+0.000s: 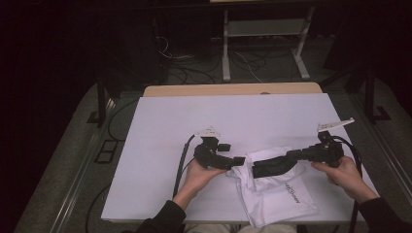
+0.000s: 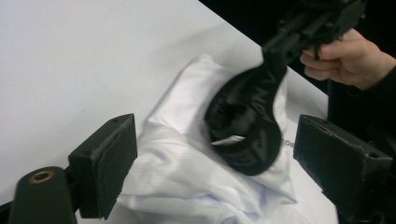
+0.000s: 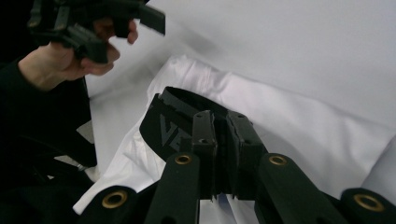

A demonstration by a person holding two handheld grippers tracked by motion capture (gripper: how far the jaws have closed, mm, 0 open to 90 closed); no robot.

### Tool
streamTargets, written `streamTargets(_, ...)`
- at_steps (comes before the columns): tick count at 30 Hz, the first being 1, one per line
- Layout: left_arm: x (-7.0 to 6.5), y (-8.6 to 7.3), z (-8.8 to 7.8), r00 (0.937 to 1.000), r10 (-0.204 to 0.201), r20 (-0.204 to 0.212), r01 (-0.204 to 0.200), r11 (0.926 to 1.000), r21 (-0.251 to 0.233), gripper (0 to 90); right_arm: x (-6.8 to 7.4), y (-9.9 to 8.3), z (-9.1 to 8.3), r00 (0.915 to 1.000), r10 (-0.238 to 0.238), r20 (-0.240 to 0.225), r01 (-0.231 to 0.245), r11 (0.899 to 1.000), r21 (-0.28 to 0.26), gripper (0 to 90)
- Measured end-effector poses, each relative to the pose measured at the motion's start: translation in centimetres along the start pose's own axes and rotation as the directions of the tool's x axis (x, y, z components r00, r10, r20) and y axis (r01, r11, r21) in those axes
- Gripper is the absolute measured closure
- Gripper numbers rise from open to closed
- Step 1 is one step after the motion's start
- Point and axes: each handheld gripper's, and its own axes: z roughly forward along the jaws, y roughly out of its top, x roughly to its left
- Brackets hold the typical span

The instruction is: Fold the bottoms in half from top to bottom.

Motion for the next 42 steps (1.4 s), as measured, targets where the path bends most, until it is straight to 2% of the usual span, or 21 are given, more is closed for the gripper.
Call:
streamTargets(9,0.9,0.0,-0.4,0.9995,-0.007,-0.029,0.007,0.9999,-0.015,4.6,0.6,-1.5,-0.5,0.9995,0.006,-0.030,-0.006,1.000,0.019,80.5)
streamTargets(11,0.9,0.0,-0.5,0.9992,-0.008,-0.040,0.007,0.9997,-0.022,4.2,0.7,-1.8,-0.6,0.9992,0.005,-0.040,-0.003,1.000,0.027,80.1)
streamTargets(16,1.3,-0.1,-0.7,0.9993,-0.015,-0.035,0.014,0.9996,-0.024,4.1,1.0,-2.4,-0.7,0.9978,-0.009,-0.065,0.012,0.998,0.056,78.8)
streamTargets(21,1.5,-0.2,-0.7,0.9988,-0.024,-0.042,0.023,0.9993,-0.029,4.1,1.1,-3.2,-0.9,0.9964,0.003,-0.084,0.004,0.997,0.079,75.6)
streamTargets(27,1.5,-0.3,-0.7,0.9989,-0.030,-0.036,0.028,0.9991,-0.031,4.1,1.0,-4.2,-1.2,0.9967,0.011,-0.081,-0.003,0.995,0.102,74.1)
streamTargets(42,1.5,-0.5,-0.3,0.9994,-0.023,-0.026,0.023,0.9996,-0.018,4.1,1.5,-5.7,-1.4,0.9995,-0.024,-0.023,0.028,0.985,0.173,75.2)
